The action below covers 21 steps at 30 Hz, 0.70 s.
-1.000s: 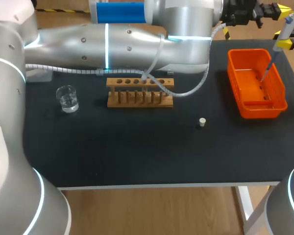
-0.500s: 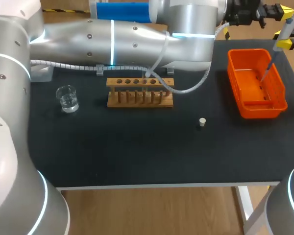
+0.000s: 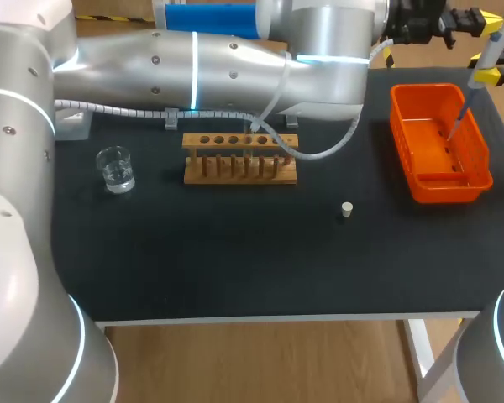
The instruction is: Invert the test tube, pick up the pipette, mount the tip to pipette, aspirate from beaker and dispense into the tube, eject the tip, return the pipette, and cap with the stopper.
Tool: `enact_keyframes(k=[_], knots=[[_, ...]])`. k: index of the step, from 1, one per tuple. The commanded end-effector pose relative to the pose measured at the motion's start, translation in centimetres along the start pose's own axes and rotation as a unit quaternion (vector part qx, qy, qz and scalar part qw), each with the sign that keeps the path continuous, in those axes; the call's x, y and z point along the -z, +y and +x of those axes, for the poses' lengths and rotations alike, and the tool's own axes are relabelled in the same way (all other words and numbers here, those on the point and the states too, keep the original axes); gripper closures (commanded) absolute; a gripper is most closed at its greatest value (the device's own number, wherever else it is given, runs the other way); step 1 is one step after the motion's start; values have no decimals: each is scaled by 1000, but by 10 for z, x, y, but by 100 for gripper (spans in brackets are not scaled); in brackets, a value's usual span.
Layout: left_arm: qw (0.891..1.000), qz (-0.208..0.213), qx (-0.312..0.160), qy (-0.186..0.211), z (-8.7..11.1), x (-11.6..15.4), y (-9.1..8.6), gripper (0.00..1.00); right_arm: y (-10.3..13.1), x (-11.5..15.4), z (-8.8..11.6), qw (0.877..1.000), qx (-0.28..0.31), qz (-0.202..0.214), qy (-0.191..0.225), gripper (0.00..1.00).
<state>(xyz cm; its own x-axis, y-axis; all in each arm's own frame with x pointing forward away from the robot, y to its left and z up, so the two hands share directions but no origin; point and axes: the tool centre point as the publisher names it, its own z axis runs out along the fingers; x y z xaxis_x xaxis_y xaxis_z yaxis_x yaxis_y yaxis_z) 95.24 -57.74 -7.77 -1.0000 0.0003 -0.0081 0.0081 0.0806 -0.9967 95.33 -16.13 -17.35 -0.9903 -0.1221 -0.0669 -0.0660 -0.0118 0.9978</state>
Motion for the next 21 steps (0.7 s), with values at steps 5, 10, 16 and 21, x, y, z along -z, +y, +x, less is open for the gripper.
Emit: enact_keyframes(k=[5,10,16,21], knots=[[1000,-2,1,-3,-1,-3,7,100,1,2,-2,1000,1,0,3,100],[1000,-6,3,-6,-2,-3,11,100,1,2,-2,1000,1,0,3,100],[1000,-12,5,-10,-2,-3,17,100,1,2,-2,1000,1,0,3,100],[1000,-16,2,-14,-2,-2,21,100,1,2,-2,1000,1,0,3,100]])
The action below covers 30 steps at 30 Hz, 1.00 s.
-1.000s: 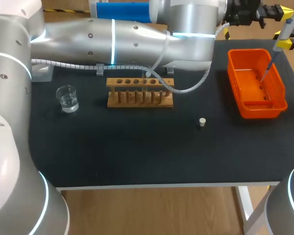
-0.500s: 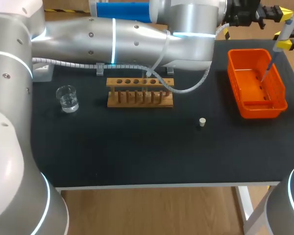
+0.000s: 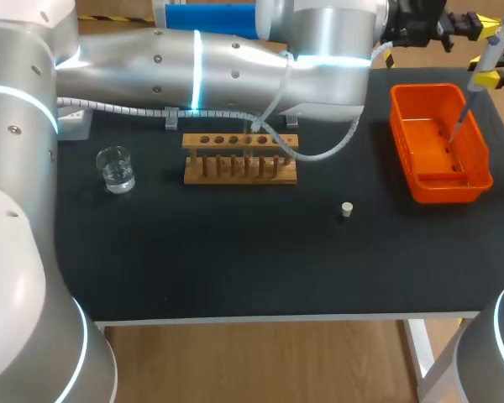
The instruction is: Invert the test tube, pick up the pipette, mount the tip to pipette, aspirate from beaker and dispense into the tube, eject the tip, return the pipette, and cap with the stopper.
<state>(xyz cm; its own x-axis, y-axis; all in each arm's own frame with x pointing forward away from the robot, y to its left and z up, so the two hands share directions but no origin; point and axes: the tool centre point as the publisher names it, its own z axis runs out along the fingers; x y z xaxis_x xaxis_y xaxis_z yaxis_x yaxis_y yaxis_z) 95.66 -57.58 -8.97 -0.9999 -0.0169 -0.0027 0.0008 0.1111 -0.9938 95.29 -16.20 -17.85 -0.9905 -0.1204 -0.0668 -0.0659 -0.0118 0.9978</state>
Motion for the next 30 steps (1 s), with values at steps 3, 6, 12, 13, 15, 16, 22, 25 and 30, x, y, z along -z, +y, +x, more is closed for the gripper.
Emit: enact_keyframes(k=[3,6,12,13,15,16,22,25,30], knots=[[1000,-1,-2,-7,2,-3,11,100,5,1,-3,1000,1,0,4,100],[1000,-3,-3,-8,3,-3,13,100,5,1,-3,1000,1,0,4,100],[1000,-9,-5,-11,3,-3,18,100,5,1,-3,1000,1,0,4,100],[1000,-10,-5,-12,3,-3,19,100,5,1,-3,1000,1,0,4,100],[1000,-11,-6,-12,2,-3,20,100,5,1,-3,1000,1,0,4,100],[1000,-11,-6,-13,2,-3,20,100,5,1,-3,1000,1,0,4,100],[1000,-14,-7,-12,3,-5,23,100,5,1,-3,1000,1,0,4,100],[1000,-15,-7,-10,3,-6,24,100,5,1,-3,1000,1,0,4,100],[1000,-16,-6,-9,2,-7,25,100,5,1,-3,1000,1,0,4,100]])
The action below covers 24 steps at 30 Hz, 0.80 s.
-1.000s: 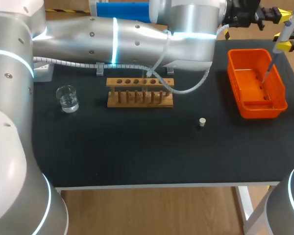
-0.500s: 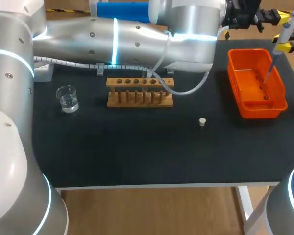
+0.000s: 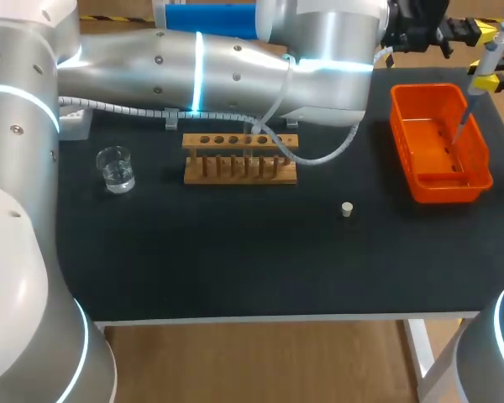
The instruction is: Invert the test tube, pick up the pipette, mount the tip to pipette, aspirate from beaker and dispense into the tube, eject the tip, return the pipette, and cap with the stopper.
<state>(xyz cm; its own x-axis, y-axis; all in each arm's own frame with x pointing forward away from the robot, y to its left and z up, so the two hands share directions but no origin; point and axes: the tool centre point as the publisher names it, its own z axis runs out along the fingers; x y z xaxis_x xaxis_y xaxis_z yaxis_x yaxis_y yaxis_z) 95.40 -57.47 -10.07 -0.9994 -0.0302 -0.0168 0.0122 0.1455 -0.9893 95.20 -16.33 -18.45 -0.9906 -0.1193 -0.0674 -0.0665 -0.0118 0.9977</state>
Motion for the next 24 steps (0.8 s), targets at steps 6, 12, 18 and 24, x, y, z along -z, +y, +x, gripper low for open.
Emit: enact_keyframes(k=[6,12,18,24], knots=[[1000,-2,0,0,0,-9,17,100,11,0,-4,1000,0,0,5,100],[1000,-2,2,1,0,-10,19,100,11,0,-4,1000,0,0,5,100],[1000,8,-3,-6,-1,-3,10,100,11,0,-4,1000,0,0,5,100],[1000,14,-9,-23,-5,14,-12,100,11,0,-4,1000,0,0,5,100]])
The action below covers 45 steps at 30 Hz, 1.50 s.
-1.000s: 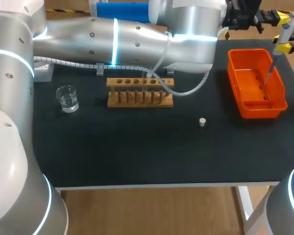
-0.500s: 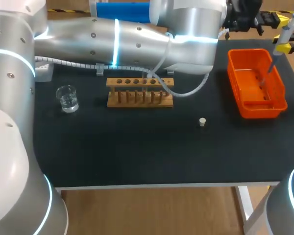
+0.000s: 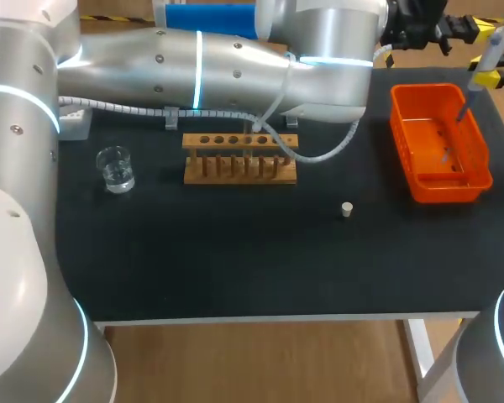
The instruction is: Invert the test tube, pick up the pipette, mount the tip to pipette, aspirate from beaker and dispense into the tube, eject the tip, return the pipette, and cap with the stopper.
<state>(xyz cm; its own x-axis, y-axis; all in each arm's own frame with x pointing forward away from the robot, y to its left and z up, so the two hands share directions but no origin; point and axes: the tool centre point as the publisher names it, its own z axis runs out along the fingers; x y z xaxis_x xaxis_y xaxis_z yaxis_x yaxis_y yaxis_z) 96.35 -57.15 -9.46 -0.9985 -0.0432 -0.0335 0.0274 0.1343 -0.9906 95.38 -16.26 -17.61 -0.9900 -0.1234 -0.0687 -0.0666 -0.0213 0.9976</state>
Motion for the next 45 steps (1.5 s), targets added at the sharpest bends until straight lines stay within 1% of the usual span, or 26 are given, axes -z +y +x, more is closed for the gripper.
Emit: enact_keyframes(k=[1,2,3,4,5,6,14,17,24,26,27,32,37,42,45], knots=[[1000,6,-3,-17,4,13,-11,100,3,0,-2,1000,0,5,2,100],[1000,6,-4,-17,3,16,-14,99,3,0,-2,1000,0,5,2,100],[1000,5,-4,-18,1,19,-18,65,3,0,-2,1000,0,5,2,100],[1000,4,-5,-18,0,21,-21,39,3,0,-2,1000,0,5,2,100],[1000,1,-8,-18,-1,24,-23,7,3,0,-2,1000,0,5,2,100],[1000,1,-9,-17,-2,26,-25,0,3,0,-2,1000,0,5,2,100],[1000,3,-14,-10,-6,45,-35,0,3,0,-2,1000,0,5,2,100],[1000,-6,-15,-3,-7,54,-37,0,3,0,-2,1000,0,5,2,100],[999,-12,-14,28,-9,81,-36,0,3,0,-2,1000,0,5,2,100],[999,-17,-11,33,-8,91,-34,0,3,0,-2,1000,0,5,2,100],[999,-12,-10,39,-7,95,-33,0,3,0,-2,1000,0,5,2,100],[999,-10,-7,31,-1,120,-26,0,3,0,-2,1000,0,5,2,100],[1000,-2,-7,29,9,143,-19,0,3,0,-2,1000,0,5,2,100],[1000,4,-11,17,22,168,-9,0,3,0,-2,1000,0,5,2,100],[1000,6,-12,10,30,183,0,0,3,0,-2,1000,0,5,2,100]])
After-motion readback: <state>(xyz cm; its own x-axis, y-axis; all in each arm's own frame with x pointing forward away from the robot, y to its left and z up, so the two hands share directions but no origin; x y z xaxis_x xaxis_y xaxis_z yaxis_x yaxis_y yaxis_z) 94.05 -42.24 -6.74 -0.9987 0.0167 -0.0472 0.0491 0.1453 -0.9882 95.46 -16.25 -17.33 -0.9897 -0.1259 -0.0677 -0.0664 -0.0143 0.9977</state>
